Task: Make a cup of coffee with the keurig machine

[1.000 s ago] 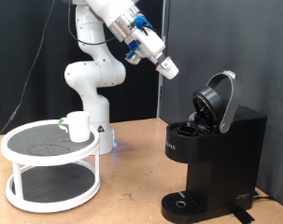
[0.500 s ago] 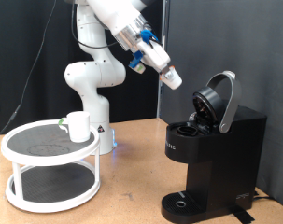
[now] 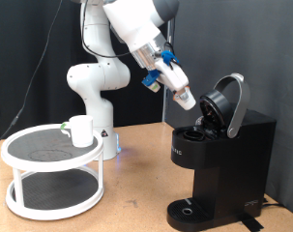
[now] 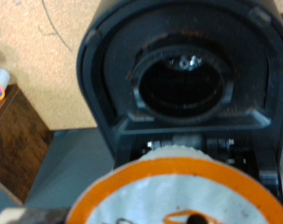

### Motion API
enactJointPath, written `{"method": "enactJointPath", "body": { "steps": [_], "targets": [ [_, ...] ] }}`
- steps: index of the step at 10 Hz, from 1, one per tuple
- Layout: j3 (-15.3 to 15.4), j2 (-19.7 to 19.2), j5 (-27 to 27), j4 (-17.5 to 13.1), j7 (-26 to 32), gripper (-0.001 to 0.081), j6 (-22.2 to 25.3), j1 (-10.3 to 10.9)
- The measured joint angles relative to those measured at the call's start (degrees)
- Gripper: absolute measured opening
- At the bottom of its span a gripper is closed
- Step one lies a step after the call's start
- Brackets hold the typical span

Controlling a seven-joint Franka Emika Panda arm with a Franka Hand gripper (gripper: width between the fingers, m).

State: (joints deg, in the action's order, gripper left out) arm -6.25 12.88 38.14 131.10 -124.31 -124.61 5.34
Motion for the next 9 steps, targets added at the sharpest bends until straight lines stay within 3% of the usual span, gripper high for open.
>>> {"method": "enactJointPath", "body": {
  "steps": [4,9],
  "targets": [
    [1.35,-3.45,-0.85,1.08,-0.05,0.0385,-3.99,0.00],
    [2.73,-5.51,-0.03,1.48,0.30,0.0385,-5.39,0.02]
  ]
}}
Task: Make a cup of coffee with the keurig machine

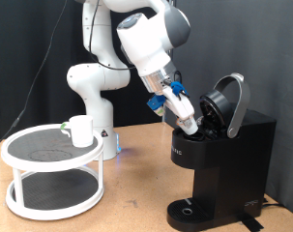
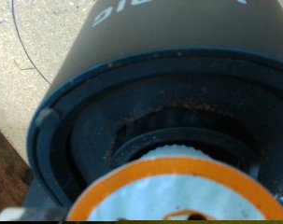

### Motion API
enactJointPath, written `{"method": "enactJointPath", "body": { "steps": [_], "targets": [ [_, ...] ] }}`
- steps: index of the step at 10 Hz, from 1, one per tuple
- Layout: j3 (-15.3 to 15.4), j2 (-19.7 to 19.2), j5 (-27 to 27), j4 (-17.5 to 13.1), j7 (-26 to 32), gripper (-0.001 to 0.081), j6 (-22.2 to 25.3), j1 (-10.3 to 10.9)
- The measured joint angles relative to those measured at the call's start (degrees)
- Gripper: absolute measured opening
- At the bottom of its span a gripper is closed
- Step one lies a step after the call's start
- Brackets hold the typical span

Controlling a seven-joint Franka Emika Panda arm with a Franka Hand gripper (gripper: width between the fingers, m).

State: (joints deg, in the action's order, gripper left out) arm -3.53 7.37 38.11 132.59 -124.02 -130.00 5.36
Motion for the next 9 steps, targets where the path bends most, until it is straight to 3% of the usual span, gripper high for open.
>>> {"method": "enactJointPath", "body": {
  "steps": [9],
  "targets": [
    [1.45,-0.32,0.17,1.26,-0.08,0.0385,-1.76,0.01]
  ]
}}
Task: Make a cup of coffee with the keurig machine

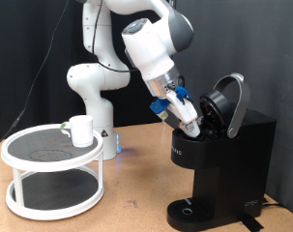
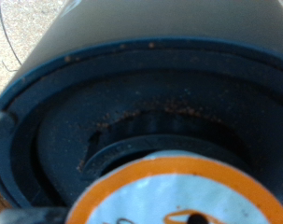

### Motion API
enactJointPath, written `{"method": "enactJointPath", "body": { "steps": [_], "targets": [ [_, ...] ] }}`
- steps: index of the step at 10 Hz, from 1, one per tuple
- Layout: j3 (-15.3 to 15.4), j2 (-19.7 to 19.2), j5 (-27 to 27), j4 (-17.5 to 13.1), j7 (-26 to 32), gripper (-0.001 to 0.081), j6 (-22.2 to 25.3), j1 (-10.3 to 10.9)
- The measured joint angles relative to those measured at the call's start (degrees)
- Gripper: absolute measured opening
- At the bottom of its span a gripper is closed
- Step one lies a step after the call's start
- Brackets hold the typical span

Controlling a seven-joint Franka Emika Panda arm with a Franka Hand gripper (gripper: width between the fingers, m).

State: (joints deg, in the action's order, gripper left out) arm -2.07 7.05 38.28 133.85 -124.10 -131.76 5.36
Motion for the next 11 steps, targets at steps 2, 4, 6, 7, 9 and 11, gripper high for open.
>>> {"method": "enactJointPath", "body": {
  "steps": [2,4,6,7,9,11],
  "targets": [
    [0.00,-0.20,0.26,0.05,0.00,0.0487,-0.23,0.00],
    [0.00,-0.39,0.79,0.05,0.09,0.0670,-0.30,0.00],
    [-0.15,-0.31,3.14,-0.16,2.30,0.0721,0.73,-0.01],
    [-0.45,0.11,4.83,-0.56,4.13,0.0733,2.84,-0.06],
    [-0.67,1.46,5.94,-0.93,5.76,0.0734,6.44,-0.11],
    [-0.14,2.01,5.88,-0.90,5.64,0.0734,8.21,-0.08]
  ]
}}
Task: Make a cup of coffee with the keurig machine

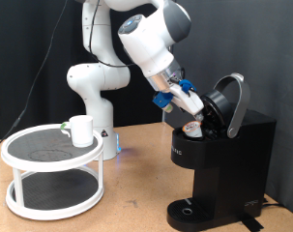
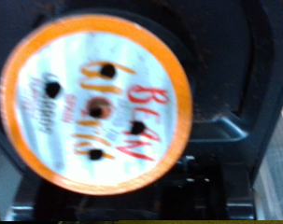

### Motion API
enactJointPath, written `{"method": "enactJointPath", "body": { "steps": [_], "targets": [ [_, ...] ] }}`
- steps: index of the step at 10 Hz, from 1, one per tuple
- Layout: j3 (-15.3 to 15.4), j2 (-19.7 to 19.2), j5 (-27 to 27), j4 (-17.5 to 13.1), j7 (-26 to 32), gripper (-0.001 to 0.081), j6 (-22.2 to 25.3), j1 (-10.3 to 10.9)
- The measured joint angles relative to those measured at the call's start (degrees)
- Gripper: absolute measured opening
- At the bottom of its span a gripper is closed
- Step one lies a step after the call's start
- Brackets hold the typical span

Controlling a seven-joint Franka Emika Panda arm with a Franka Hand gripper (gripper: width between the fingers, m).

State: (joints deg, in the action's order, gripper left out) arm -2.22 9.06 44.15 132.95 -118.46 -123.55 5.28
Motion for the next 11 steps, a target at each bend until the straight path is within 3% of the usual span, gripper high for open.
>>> {"method": "enactJointPath", "body": {
  "steps": [8,11],
  "targets": [
    [2.71,-1.21,-2.35,2.07,-4.91,0.0734,-2.92,0.03],
    [2.59,-0.05,3.99,2.79,0.72,0.0734,-6.48,-0.01]
  ]
}}
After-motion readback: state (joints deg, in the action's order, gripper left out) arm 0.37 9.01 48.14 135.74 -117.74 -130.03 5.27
